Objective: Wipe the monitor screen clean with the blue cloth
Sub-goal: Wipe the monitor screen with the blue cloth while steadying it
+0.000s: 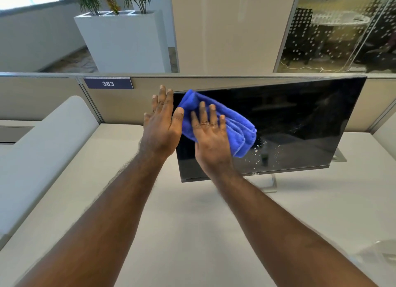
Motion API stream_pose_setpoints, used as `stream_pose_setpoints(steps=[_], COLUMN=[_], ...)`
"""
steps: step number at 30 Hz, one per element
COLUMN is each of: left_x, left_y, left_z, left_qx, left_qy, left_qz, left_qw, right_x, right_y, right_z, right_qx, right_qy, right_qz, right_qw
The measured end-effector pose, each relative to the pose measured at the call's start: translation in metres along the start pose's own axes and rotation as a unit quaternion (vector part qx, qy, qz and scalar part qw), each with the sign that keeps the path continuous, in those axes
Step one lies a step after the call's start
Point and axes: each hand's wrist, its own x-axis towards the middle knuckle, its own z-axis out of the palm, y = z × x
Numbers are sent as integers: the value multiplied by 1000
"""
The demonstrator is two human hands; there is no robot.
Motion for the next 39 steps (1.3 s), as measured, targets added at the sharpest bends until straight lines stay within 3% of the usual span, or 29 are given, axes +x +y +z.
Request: stream_pose_setpoints(steps=[6, 11, 16, 19, 21, 28, 33, 36, 39], left_x=[5, 7, 6, 8, 9, 12, 14, 14, 14], left_y=[1, 6, 7, 6, 5, 6, 7, 8, 11], left_z=[0, 4, 7, 8, 8, 13, 14, 14, 14], left_qx=[54, 65, 111, 162, 173, 141, 131, 136, 140], left_qy=[-2, 0, -10, -24, -29, -24, -25, -27, -26], left_qz=[9, 23, 35, 56, 64, 64, 74, 74, 69], left_qw=[998, 998, 993, 985, 982, 988, 988, 987, 987], right_x=[-43, -27, -9, -2, 3, -9, -38, -41, -33], right_y=[-4, 22, 66, 93, 99, 35, -13, -1, 30], right_z=[17, 9, -17, -36, -42, -12, 14, 12, 0], right_qx=[-30, -42, -67, -41, -2, 1, 11, -22, -46], right_qy=[-86, -21, 65, 105, 123, 43, -109, -114, -53], right_qz=[-63, -98, 75, 221, 269, 110, -79, -92, -51], right_qw=[994, 994, 993, 969, 955, 993, 991, 989, 996])
